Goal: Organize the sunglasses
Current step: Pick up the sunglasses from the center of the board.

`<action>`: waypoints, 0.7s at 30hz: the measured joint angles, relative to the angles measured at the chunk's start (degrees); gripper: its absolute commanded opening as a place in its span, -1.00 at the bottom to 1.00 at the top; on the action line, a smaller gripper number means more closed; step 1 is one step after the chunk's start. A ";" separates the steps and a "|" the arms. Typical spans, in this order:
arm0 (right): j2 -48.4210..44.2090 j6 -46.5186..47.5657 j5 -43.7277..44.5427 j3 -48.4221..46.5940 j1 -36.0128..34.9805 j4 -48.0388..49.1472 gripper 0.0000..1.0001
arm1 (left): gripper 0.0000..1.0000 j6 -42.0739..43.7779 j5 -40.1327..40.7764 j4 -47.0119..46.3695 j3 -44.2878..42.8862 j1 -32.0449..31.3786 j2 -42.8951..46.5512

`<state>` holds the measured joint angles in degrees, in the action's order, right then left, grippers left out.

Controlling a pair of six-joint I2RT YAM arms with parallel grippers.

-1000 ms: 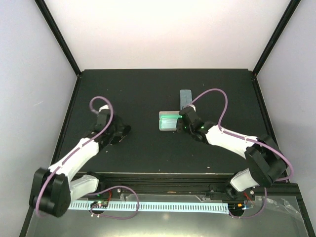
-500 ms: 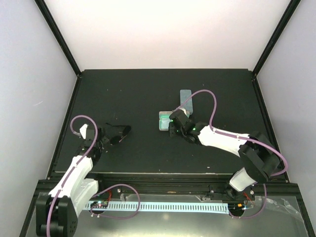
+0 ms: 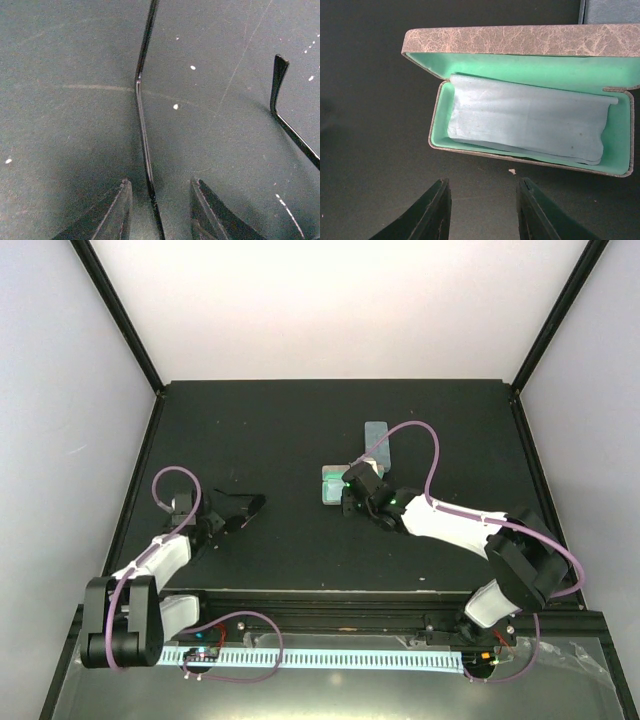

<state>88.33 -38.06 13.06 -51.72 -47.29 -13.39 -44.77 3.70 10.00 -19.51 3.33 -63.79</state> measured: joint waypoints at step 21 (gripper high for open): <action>-4.55 0.04 -0.48 1.33 0.00 1.18 -0.07 | -0.97 4.13 -9.16 -4.15 -1.75 0.07 -3.19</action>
<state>83.79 -38.02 12.58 -50.39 -47.29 -12.21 -40.64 -5.45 5.85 -21.26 3.40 -66.98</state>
